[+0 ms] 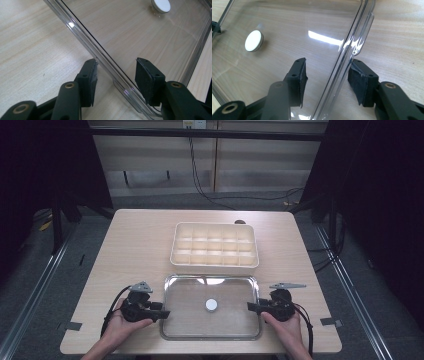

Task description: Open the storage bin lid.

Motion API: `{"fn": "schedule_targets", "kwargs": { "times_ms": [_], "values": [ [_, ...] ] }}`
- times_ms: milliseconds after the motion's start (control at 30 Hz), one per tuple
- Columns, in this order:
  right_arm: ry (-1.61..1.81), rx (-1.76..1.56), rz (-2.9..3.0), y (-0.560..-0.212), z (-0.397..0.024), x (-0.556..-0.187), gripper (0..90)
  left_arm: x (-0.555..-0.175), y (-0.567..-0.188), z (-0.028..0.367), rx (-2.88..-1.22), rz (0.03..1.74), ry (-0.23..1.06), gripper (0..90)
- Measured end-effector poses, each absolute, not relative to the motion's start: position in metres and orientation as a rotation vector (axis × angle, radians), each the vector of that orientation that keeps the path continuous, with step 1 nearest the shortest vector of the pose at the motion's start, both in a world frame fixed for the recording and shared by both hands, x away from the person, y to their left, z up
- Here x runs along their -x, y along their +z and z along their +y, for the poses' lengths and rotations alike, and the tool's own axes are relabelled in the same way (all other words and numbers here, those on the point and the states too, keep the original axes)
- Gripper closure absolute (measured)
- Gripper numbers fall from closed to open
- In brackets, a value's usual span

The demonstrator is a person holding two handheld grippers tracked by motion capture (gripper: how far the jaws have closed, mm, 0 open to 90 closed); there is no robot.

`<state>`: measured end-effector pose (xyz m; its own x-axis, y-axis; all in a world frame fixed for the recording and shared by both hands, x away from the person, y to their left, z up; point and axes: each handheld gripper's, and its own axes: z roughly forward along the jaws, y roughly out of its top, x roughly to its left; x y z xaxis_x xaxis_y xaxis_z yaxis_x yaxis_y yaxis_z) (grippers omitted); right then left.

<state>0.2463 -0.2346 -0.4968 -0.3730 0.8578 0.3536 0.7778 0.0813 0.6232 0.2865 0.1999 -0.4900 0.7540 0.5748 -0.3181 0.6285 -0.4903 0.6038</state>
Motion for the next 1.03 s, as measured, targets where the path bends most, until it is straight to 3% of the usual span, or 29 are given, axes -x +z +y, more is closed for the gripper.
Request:
{"fn": "schedule_targets", "kwargs": {
  "times_ms": [167,200,500,800,900,1033],
  "values": [
    [1.175,-1.694,2.226,-0.497,-0.235,-0.246,44.6,-0.286,-0.49,0.199,-2.219,0.894,-0.089,50.3],
    [1.165,-1.69,2.204,-0.496,-0.237,-0.246,41.9,-0.286,-0.491,0.199,-2.214,0.896,-0.089,46.1],
    [1.352,-1.613,2.105,-0.482,-0.251,-0.239,33.5,-0.286,-0.48,0.208,-2.121,0.91,0.008,36.2],
    [1.437,-1.468,2.009,-0.461,-0.262,-0.222,27.4,-0.28,-0.467,0.224,-2.043,0.896,0.106,33.6],
    [1.432,-1.427,1.947,-0.453,-0.27,-0.214,25.2,-0.275,-0.464,0.23,-1.996,0.91,0.114,27.8],
    [1.42,-1.435,1.9,-0.451,-0.276,-0.209,23.8,-0.271,-0.464,0.241,-1.96,0.926,0.131,29.5]
  ]
}}
